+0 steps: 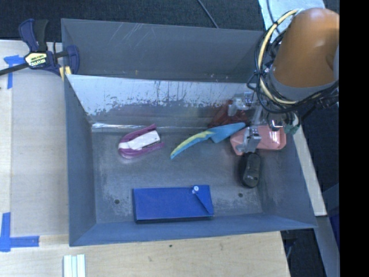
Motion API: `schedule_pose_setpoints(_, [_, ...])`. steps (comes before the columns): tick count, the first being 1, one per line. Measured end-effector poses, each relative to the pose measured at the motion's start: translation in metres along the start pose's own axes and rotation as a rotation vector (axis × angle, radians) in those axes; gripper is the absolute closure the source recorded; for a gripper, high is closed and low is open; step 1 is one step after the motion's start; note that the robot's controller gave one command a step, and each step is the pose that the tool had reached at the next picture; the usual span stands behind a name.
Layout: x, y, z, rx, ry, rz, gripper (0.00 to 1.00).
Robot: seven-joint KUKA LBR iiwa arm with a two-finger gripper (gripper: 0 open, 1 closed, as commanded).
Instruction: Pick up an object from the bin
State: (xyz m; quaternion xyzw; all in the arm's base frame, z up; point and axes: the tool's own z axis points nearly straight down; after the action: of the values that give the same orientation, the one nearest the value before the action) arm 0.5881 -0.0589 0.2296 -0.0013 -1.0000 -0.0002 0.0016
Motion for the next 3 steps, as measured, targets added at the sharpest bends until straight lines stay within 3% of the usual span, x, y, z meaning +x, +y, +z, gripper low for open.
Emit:
schedule_pose_setpoints(1, [-0.002, 0.0, -0.004, 0.001, -0.008, -0.002, 0.0])
schedule_pose_setpoints(2, [-0.041, -0.063, 0.127, 0.001, -0.026, 0.103, 0.0])
schedule_pose_setpoints(3, [-0.034, -0.054, 0.117, 0.0, -0.022, 0.102, 0.0])
